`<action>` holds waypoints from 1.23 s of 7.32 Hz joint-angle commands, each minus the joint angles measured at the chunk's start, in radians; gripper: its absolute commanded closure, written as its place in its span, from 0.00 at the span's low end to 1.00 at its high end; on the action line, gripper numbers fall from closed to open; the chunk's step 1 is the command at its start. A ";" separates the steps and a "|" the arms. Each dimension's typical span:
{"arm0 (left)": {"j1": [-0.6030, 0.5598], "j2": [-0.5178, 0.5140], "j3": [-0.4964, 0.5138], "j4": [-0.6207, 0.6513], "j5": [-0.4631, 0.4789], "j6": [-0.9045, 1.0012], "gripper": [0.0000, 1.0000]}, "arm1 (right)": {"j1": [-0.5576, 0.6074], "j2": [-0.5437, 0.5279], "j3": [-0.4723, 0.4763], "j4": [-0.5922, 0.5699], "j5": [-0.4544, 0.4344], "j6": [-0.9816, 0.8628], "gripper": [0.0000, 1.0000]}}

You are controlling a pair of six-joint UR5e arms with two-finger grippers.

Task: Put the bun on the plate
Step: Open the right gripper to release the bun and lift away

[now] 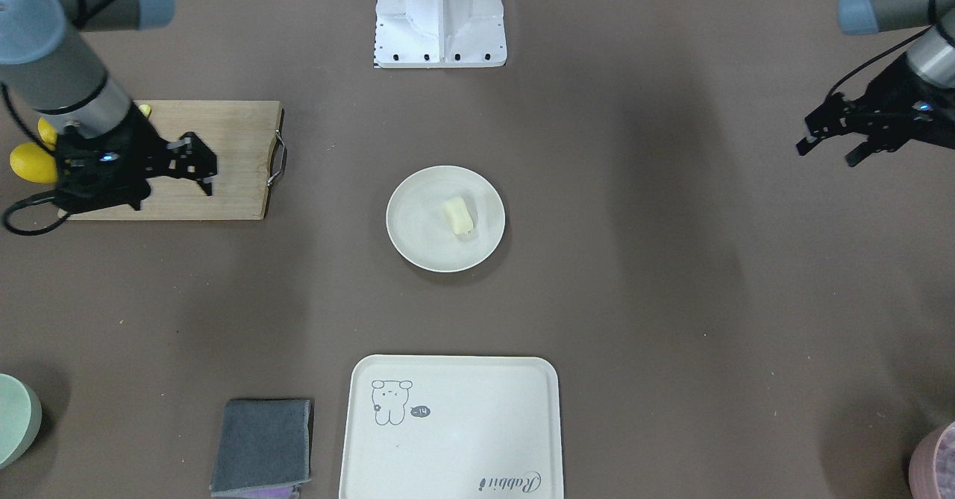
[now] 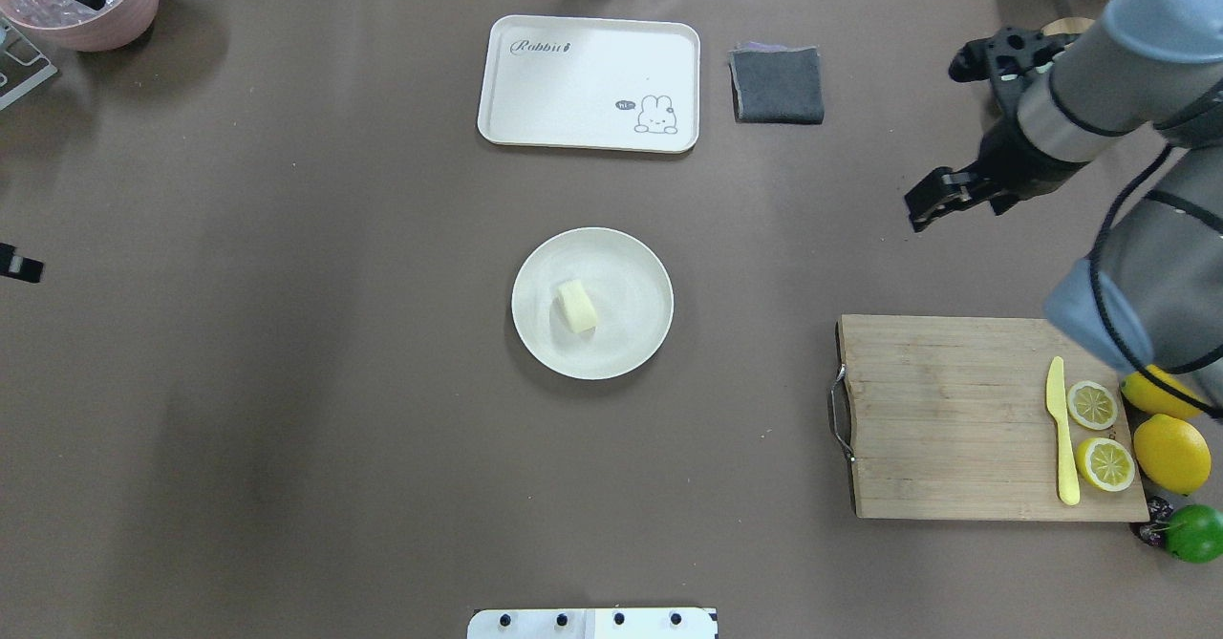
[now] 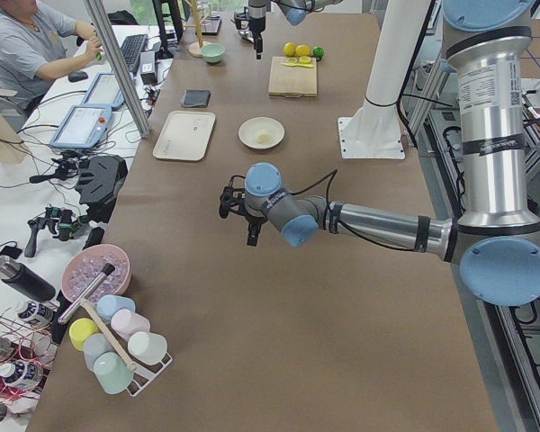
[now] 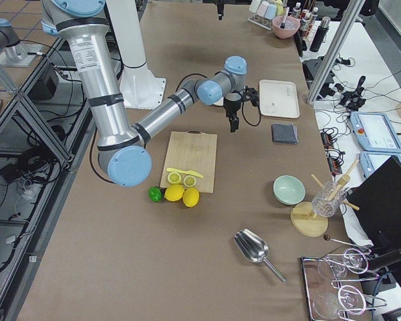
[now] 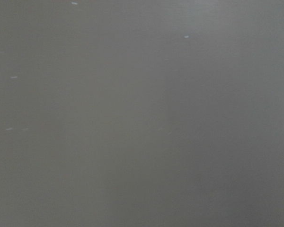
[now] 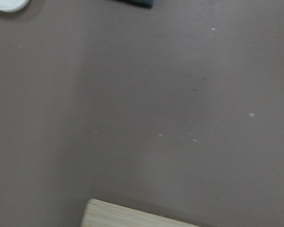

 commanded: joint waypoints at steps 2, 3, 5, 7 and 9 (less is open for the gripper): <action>-0.172 0.107 0.018 0.169 -0.110 0.368 0.02 | 0.307 -0.216 -0.063 0.000 0.098 -0.521 0.00; -0.224 0.111 0.014 0.172 -0.109 0.397 0.02 | 0.375 -0.243 -0.103 -0.003 0.100 -0.650 0.00; -0.219 0.074 0.014 0.262 -0.013 0.395 0.02 | 0.423 -0.305 -0.117 0.001 0.094 -0.751 0.00; -0.232 0.029 0.009 0.353 0.012 0.408 0.02 | 0.446 -0.313 -0.154 0.001 0.084 -0.799 0.00; -0.258 0.038 -0.010 0.353 0.011 0.445 0.02 | 0.452 -0.307 -0.171 0.003 0.087 -0.797 0.00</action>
